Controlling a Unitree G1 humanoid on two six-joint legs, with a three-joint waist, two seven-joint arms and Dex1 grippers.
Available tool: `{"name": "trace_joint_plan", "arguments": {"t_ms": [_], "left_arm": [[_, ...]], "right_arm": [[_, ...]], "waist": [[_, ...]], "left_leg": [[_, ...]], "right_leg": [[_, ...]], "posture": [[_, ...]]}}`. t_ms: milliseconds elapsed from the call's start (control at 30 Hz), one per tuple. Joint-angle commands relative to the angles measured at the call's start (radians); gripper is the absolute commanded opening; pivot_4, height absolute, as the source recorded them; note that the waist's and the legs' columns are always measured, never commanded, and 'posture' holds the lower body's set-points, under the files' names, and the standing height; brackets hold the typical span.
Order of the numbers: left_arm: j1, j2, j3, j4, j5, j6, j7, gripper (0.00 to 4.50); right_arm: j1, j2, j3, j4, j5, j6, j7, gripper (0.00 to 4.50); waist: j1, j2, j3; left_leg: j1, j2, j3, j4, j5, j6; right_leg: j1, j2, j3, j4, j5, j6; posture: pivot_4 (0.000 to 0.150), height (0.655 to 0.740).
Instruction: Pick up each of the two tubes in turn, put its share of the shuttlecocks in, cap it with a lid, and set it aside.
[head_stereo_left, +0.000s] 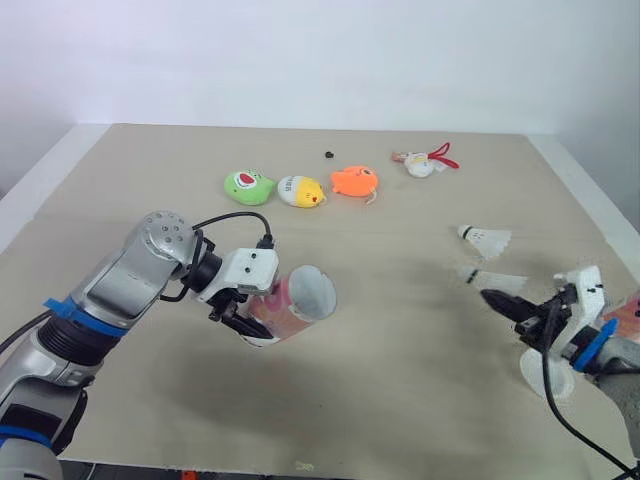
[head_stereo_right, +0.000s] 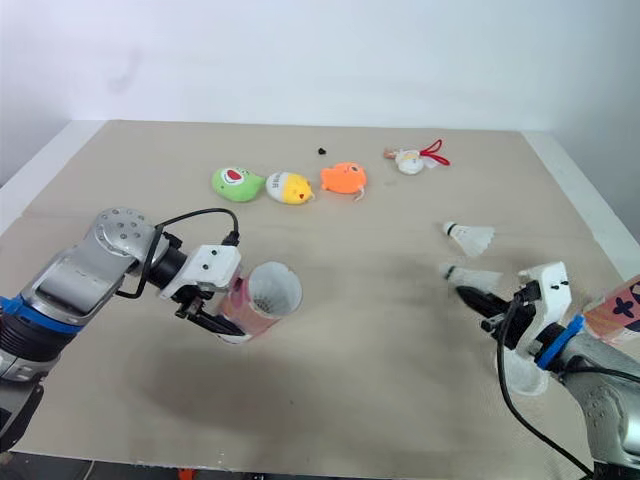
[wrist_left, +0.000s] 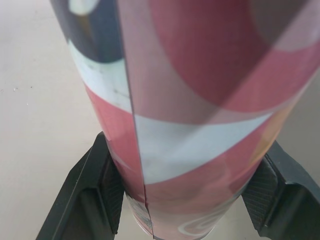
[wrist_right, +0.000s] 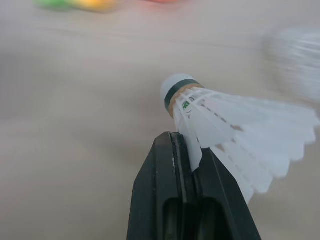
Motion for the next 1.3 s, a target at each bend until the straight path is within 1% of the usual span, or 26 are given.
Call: {"name": "trace_joint_plan", "arguments": {"t_ms": [33,100,200,300,433,533,667,833,1067,1100,1167,1200,1267,1300], "left_arm": [[-0.029,0.027,-0.002,0.011,0.014,-0.026,-0.024,2.75],[-0.036,0.036,-0.009,0.020,0.023,-0.036,-0.035,2.75],[-0.045,0.060,-0.020,0.037,0.041,-0.045,-0.058,2.75],[-0.047,0.065,-0.020,0.046,0.043,-0.050,-0.066,2.75],[-0.044,0.063,-0.013,0.049,0.030,-0.039,-0.070,2.75],[-0.042,0.062,-0.010,0.050,0.023,-0.034,-0.071,2.75],[-0.040,0.059,-0.008,0.051,0.019,-0.031,-0.069,2.75],[-0.037,0.051,-0.008,0.056,0.016,-0.033,-0.064,2.75],[-0.030,0.043,-0.009,0.057,0.014,-0.033,-0.052,2.75],[-0.029,0.041,-0.009,0.056,0.013,-0.031,-0.050,2.75],[-0.027,0.039,-0.010,0.053,0.013,-0.027,-0.046,2.75],[-0.026,0.037,-0.010,0.051,0.012,-0.025,-0.045,2.75],[-0.024,0.035,-0.010,0.049,0.011,-0.022,-0.042,2.75],[-0.023,0.035,-0.011,0.048,0.011,-0.022,-0.040,2.75]], "right_arm": [[-0.025,-0.037,0.006,-0.172,0.109,0.038,0.030,0.05],[-0.050,-0.057,0.049,-0.239,0.116,0.042,0.028,0.05],[-0.154,-0.079,0.116,-0.305,0.135,0.042,0.011,0.05],[-0.209,-0.093,0.147,-0.330,0.143,0.044,0.007,0.05],[-0.324,-0.106,0.236,-0.377,0.163,0.052,0.009,0.05],[-0.384,-0.111,0.314,-0.404,0.147,0.059,0.011,0.05],[-0.456,-0.122,0.430,-0.401,0.066,0.049,0.016,0.05],[-0.568,-0.096,0.573,-0.320,-0.073,0.009,0.030,0.05],[-0.634,-0.064,0.659,-0.276,-0.127,-0.015,0.095,0.05],[-0.644,-0.060,0.666,-0.267,-0.131,-0.016,0.106,0.68],[-0.661,-0.052,0.673,-0.250,-0.131,-0.018,0.125,1.32],[-0.666,-0.048,0.673,-0.244,-0.131,-0.021,0.134,1.90],[-0.675,-0.044,0.667,-0.236,-0.127,-0.025,0.154,2.87],[-0.677,-0.043,0.662,-0.235,-0.125,-0.027,0.162,3.46]], "waist": [[-0.001,-0.001,0.001],[-0.002,-0.003,0.001],[-0.002,-0.003,0.002],[0.000,-0.004,0.002],[0.000,-0.004,0.003],[0.000,-0.004,0.003],[0.000,-0.004,0.002],[0.000,-0.004,0.003],[0.000,-0.004,0.002],[0.000,-0.004,0.003],[0.000,-0.004,0.002],[0.000,-0.004,0.002],[0.001,-0.004,0.003],[0.002,-0.004,0.002]], "left_leg": [[0.000,0.002,0.000,0.000,0.000,0.000],[0.000,0.003,0.001,0.001,0.000,0.000],[0.000,0.004,0.001,0.001,0.001,-0.001],[0.000,0.004,0.002,0.001,0.001,-0.001],[-0.002,0.004,0.001,0.001,0.001,-0.001],[-0.002,0.004,0.001,0.001,0.001,-0.001],[-0.002,0.004,0.001,0.001,0.001,-0.001],[-0.002,0.005,0.002,0.002,0.001,-0.001],[-0.002,0.005,0.002,0.002,0.001,-0.001],[-0.002,0.005,0.002,0.002,0.001,-0.001],[-0.002,0.004,0.002,0.002,0.001,-0.001],[-0.002,0.004,0.002,0.002,0.001,-0.001],[-0.002,0.004,0.002,0.002,0.001,-0.001],[-0.002,0.004,0.002,0.003,0.001,-0.001]], "right_leg": [[0.000,0.001,0.000,0.000,0.001,-0.001],[-0.001,0.003,0.000,0.000,0.002,-0.002],[-0.001,0.004,0.000,0.000,0.003,-0.003],[-0.002,0.004,0.001,0.000,0.003,-0.004],[-0.003,0.004,0.000,0.000,0.002,-0.003],[-0.003,0.004,0.000,0.000,0.001,-0.004],[-0.003,0.004,-0.001,0.001,0.002,-0.004],[-0.004,0.004,0.000,0.001,0.003,-0.005],[-0.004,0.004,-0.001,0.001,0.004,-0.008],[-0.004,0.004,-0.001,0.001,0.004,-0.008],[-0.004,0.004,-0.001,0.001,0.004,-0.008],[-0.004,0.004,-0.001,0.002,0.004,-0.007],[-0.004,0.003,-0.001,0.002,0.004,-0.007],[-0.004,0.003,-0.001,0.002,0.004,-0.007]], "posture": [[0.150,0.7400],[0.150,0.7400],[0.150,0.7400],[0.150,0.7400],[0.150,0.7400],[0.150,0.7400],[0.150,0.7400],[0.150,0.7400],[0.150,0.7400],[0.150,0.7400],[0.150,0.7400],[0.150,0.7400],[0.150,0.7400],[0.150,0.7400]]}}
